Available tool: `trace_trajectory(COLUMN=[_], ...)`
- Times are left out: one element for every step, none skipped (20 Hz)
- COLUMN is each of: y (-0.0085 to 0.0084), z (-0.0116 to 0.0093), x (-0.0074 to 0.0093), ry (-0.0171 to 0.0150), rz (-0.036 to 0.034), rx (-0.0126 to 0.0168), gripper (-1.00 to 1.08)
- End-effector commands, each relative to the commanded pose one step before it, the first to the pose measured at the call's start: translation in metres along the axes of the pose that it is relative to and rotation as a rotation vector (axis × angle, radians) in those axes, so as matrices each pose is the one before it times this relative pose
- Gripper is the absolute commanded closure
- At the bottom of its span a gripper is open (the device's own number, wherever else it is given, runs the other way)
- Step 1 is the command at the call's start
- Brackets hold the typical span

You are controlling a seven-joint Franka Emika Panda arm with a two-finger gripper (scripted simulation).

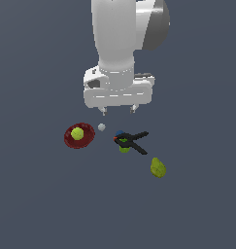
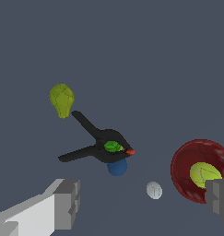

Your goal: Pick up a designated object from a clutter of objects.

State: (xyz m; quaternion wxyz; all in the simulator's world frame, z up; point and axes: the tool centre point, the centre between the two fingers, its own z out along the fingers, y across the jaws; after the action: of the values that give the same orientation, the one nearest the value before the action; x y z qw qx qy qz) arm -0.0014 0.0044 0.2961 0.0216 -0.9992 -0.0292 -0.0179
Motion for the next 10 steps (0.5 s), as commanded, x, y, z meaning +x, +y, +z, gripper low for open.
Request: trace_trajectory(y=[0.00861,0.00378,0.00402,0.00416,0.00434,0.00445,0.00442,0.00428,0.00411,0.00400], z=[0.01727,0.00783,0.00824,0.00867,0.00906,0.00943,0.00944,0.00932,0.00919,0.00904], x=[-0.00483,-0.00247,-0.00284,-0.00322,-0.00366,-0.00411,-0.00445,-0.00471,-0.00496,-0.00522], ry=[-0.00224,-0.00086,-0.00090,-0.00100,-0.00107,-0.00116,-0.00120,-0.00124,-0.00131,-0.00132], rz=[-0.00383,-0.00203,-0.00210,-0.00231,-0.00244,-0.00263,-0.00269,-0.00274,-0.00286,-0.00286], rx=[-0.00237,-0.00116,-0.00120,-0.00132,-0.00139,-0.00149,-0.00152,-0.00154,-0.00159,-0.00158], gripper=[-0.92,-0.92,-0.92,-0.92,-0.92,-0.92,-0.92,-0.92,-0.92,-0.92])
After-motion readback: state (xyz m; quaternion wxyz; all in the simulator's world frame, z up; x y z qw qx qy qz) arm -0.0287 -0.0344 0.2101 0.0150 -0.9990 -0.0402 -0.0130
